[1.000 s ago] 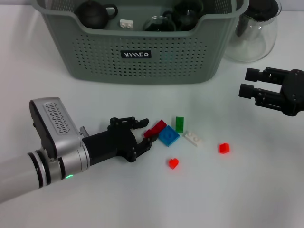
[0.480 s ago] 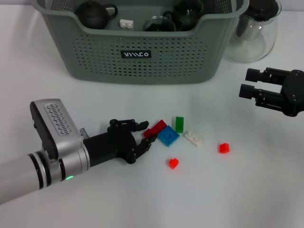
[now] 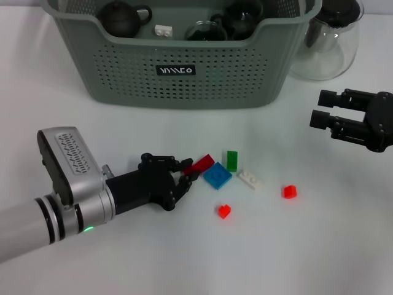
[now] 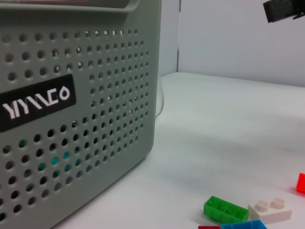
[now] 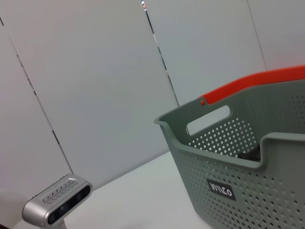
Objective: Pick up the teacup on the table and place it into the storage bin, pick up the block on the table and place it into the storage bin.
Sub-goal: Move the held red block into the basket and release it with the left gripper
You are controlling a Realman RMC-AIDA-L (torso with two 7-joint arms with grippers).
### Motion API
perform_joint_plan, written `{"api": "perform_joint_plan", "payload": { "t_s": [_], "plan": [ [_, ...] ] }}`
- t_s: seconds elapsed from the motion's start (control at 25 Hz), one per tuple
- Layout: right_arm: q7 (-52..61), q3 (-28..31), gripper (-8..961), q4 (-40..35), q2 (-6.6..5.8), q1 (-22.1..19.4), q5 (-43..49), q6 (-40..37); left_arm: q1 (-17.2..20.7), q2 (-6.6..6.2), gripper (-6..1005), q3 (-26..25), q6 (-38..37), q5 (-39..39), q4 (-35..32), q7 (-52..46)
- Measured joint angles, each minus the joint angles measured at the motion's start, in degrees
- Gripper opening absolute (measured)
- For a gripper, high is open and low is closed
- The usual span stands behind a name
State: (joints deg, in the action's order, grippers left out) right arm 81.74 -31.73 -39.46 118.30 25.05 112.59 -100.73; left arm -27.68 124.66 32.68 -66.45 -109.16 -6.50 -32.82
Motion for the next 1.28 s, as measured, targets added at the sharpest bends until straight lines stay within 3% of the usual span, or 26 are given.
{"api": "perform_joint_plan", "payload": {
  "t_s": [0.2, 0.36, 0.52, 0.68, 0.8, 0.92, 1.12, 1.2, 1.28],
  "plan": [
    [0.0, 0.0, 612, 0.0, 0.00, 0.0, 0.0, -0.1, 1.1, -0.36, 194, 0.0, -2.7, -0.3, -2.6, -4.5],
    [0.0, 0.0, 612, 0.0, -0.05, 0.0, 0.0, -0.1, 4.6, -0.63, 194, 0.3, -9.3, -1.9, -11.2, -13.2],
    [0.0, 0.0, 611, 0.0, -0.10, 0.0, 0.0, -0.1, 8.7, -1.31, 209, 0.0, -19.0, -4.8, -22.1, -24.0],
    [0.0, 0.3, 612, 0.0, -0.16, 0.0, 0.0, -0.1, 9.5, -3.08, 224, -2.7, -34.0, -5.5, -29.3, -31.0],
    [0.0, 0.5, 614, 0.0, -0.13, 0.0, 0.0, -0.2, 6.3, -4.23, 235, -7.7, -44.0, -4.0, -31.7, -37.0],
    [0.0, 0.5, 614, 0.0, -0.09, 0.1, 0.0, -0.2, 1.1, -5.25, 246, -10.7, -46.5, -0.9, -33.5, -46.7],
    [-0.1, 0.3, 613, 0.0, 0.01, 0.5, 0.0, -0.2, -9.5, -7.63, 264, -10.4, -35.7, 1.6, -39.3, -68.2],
    [-0.1, 0.2, 613, 0.0, 0.07, 0.5, 0.0, -0.2, -13.5, -9.53, 272, -7.6, -30.1, 0.9, -40.7, -75.1],
    [-0.1, 0.3, 613, 0.0, 0.10, 0.5, 0.0, -0.2, -17.3, -12.45, 279, -1.7, -23.9, -0.8, -41.2, -81.7]
  ]
}}
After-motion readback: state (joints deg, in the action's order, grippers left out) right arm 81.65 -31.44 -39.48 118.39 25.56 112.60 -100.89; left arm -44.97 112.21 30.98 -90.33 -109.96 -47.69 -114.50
